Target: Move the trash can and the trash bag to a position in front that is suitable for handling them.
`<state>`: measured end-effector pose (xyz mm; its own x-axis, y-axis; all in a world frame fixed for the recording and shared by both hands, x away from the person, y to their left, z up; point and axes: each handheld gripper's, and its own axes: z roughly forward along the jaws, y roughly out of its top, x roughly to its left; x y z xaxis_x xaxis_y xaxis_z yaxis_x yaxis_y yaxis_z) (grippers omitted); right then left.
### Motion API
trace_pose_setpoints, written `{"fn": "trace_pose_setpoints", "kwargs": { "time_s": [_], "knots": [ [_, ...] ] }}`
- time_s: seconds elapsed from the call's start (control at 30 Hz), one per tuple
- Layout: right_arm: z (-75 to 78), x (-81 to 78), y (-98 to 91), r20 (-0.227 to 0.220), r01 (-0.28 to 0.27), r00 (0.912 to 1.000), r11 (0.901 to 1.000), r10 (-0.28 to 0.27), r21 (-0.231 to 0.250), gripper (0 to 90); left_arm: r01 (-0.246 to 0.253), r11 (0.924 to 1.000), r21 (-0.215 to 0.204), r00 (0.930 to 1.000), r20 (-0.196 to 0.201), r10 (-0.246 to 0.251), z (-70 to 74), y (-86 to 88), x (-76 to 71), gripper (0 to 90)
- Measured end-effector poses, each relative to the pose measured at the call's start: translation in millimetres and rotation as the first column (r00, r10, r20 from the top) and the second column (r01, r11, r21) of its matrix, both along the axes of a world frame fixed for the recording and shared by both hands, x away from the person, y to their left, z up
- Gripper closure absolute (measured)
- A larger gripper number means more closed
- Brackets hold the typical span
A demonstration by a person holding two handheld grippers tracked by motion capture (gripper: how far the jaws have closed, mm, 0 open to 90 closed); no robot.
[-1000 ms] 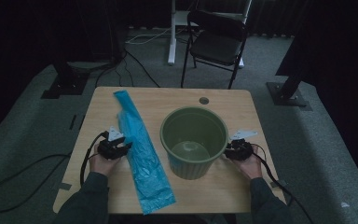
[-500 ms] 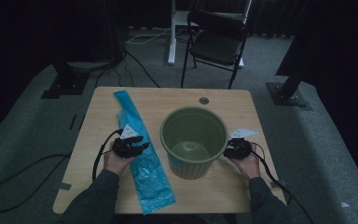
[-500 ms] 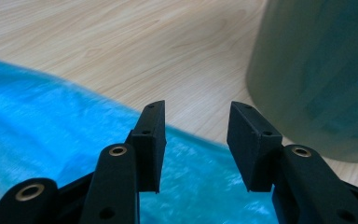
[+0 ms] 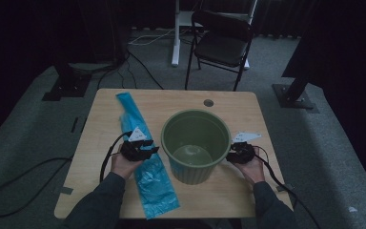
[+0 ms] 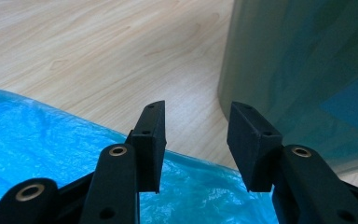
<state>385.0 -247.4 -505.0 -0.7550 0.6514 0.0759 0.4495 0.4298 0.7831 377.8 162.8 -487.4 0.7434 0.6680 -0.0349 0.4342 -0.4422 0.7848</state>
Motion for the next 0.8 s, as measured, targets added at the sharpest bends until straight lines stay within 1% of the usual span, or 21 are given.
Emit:
{"fn": "trace_pose_setpoints", "kwargs": {
  "time_s": [0.1, 0.3, 0.33, 0.4, 0.43, 0.53, 0.6, 0.7, 0.77, 0.8],
  "knots": [
    [0.6, -1.1, 3.1, 0.002, -0.009, 1.0, 0.9999, 0.009, -0.005, 64.8, 0.015, 0.9999, -0.004, 0.9999, -0.005, -0.015, -0.1, -0.6, -0.6, 56.8],
    [1.0, -3.8, 10.4, 0.0, -0.05, 0.9987, 0.9987, 0.05, -0.005, 66.0, 0.036, 0.9992, -0.019, 0.9993, -0.011, -0.037, -0.2, -3.3, -2.2, 56.9],
    [0.8, -4.4, 11.1, -0.004, -0.055, 0.9985, 0.9985, 0.055, -0.002, 65.8, 0.038, 0.9991, -0.018, 0.9992, -0.012, -0.038, -0.5, -4.1, -2.6, 56.9],
    [0.9, -5.2, 12.7, -0.002, -0.06, 0.9982, 0.9982, 0.06, -0.009, 65.1, 0.052, 0.9987, -0.003, 0.9986, -0.014, -0.052, -0.4, -4.4, -2.9, 57.0],
    [0.9, -5.5, 13.7, 0.0, -0.063, 0.998, 0.9979, 0.063, -0.011, 64.9, 0.052, 0.9986, -0.004, 0.9985, -0.013, -0.052, -0.6, -5.1, -3.1, 57.0],
    [1.2, -6.8, 17.5, -0.001, -0.08, 0.9968, 0.9966, 0.08, -0.017, 65.5, 0.059, 0.9982, 0.007, 0.9982, -0.005, -0.059, -0.4, -6.1, -4.3, 58.2],
    [1.4, -7.5, 18.7, 0.0, -0.084, 0.9965, 0.9962, 0.084, -0.022, 65.5, 0.06, 0.9982, 0.003, 0.9982, -0.01, -0.06, -0.6, -5.3, -4.2, 58.2],
    [1.4, -7.3, 18.7, 0.001, -0.083, 0.9965, 0.9962, 0.083, -0.026, 63.3, 0.041, 0.9992, 0.005, 0.9991, -0.013, -0.041, 0.2, -3.6, -3.4, 57.4],
    [1.7, -7.4, 18.1, 0.004, -0.078, 0.9969, 0.9964, 0.078, -0.033, 61.8, 0.007, 1.0, -0.006, 0.9998, -0.016, -0.008, 0.5, 1.9, -2.7, 57.3],
    [1.7, -7.5, 17.4, 0.006, -0.076, 0.997, 0.9964, 0.077, -0.036, 61.1, -0.009, 1.0, -0.003, 0.9998, -0.019, 0.009, 0.2, 6.5, -1.5, 57.2]
  ]
}}
